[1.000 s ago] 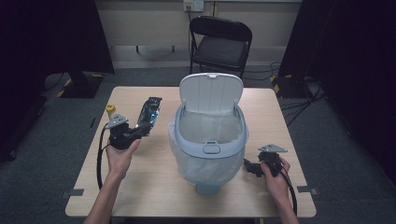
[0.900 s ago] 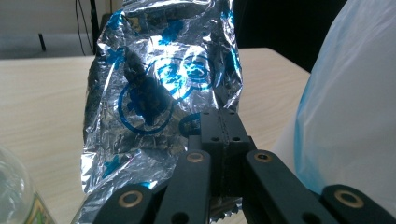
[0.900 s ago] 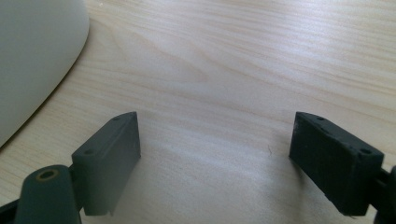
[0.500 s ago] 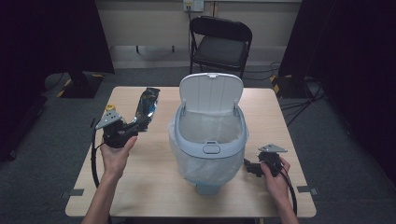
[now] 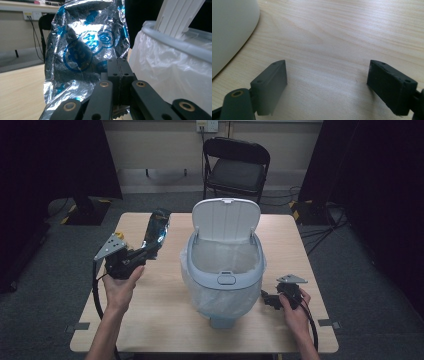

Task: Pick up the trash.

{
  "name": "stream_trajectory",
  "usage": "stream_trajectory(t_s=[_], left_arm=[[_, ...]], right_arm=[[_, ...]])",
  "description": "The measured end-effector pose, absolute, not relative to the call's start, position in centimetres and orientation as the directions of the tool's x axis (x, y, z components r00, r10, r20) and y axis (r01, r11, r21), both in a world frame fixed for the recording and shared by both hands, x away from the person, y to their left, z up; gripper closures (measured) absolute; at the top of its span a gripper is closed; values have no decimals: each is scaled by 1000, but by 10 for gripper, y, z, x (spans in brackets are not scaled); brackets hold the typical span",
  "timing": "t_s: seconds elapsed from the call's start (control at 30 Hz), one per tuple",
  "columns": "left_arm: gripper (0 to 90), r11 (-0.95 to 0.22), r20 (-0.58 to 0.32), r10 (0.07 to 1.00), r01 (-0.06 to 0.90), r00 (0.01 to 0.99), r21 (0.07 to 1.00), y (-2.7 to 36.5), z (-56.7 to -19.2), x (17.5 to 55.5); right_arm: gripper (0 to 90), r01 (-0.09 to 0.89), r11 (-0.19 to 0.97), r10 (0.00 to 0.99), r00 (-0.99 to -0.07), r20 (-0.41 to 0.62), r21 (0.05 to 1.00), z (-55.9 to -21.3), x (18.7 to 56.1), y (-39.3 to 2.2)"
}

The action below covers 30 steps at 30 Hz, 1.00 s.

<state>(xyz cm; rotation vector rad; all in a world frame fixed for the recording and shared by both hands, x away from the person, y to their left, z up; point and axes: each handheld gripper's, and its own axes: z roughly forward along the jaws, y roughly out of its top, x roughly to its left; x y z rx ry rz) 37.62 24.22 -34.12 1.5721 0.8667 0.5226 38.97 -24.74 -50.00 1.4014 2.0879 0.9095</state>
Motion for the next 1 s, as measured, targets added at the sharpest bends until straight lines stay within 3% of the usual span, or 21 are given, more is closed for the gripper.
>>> stream_trajectory(t_s=[1.0], left_arm=[[900,62,-75,741,44,667,997,228,-277,351]], right_arm=[[151,622,261,927,-374,-13,738,-500,390,-247]])
